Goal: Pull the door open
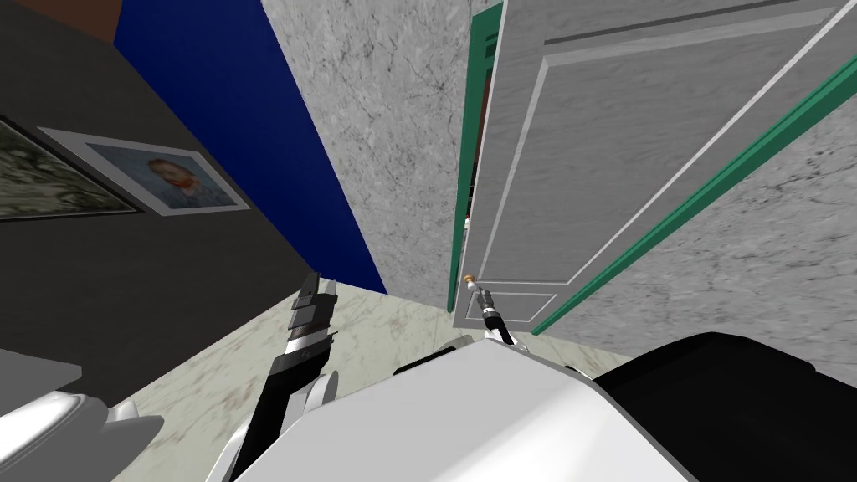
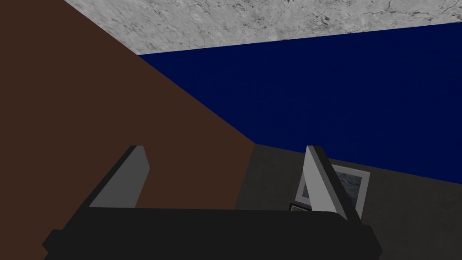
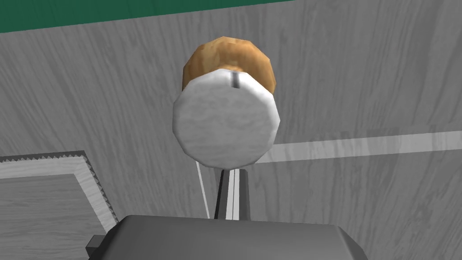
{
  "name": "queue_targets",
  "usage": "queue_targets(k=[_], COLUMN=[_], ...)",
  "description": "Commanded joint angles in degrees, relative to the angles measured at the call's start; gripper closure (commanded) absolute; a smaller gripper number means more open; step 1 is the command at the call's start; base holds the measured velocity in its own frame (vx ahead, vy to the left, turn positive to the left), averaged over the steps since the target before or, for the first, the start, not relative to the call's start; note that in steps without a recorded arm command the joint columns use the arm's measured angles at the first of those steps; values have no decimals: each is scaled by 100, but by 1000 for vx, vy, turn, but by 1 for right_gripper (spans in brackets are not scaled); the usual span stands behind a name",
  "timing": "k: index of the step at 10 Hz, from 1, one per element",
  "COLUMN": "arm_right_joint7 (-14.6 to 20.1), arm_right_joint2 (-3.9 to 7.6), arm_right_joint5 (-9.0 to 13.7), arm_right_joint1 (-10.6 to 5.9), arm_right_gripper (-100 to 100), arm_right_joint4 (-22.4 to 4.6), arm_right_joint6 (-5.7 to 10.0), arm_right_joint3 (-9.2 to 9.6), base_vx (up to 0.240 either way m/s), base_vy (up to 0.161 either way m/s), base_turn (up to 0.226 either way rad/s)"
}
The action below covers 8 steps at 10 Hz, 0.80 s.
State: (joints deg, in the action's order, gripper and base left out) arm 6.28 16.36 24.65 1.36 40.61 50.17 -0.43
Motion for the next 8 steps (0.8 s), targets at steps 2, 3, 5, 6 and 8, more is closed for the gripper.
queue_targets(k=[2,3,5,6,8], arm_right_joint7=[300,452,779,835,1202], arm_right_joint2=[-35,-46,-72,-72,-103], arm_right_joint5=[130,197,357,357,544], arm_right_joint1=[-5,-5,-3,-3,-1], arm_right_gripper=[-100,-100,-100,-100,-100], arm_right_joint4=[53,71,114,114,164], arm_right_joint6=[7,6,4,4,1], arm_right_joint3=[70,96,159,159,234], base_vx=[-32,-46,-56,-33,-39], base_vy=[-2,14,17,9,4], base_turn=[11,63,71,16,53])
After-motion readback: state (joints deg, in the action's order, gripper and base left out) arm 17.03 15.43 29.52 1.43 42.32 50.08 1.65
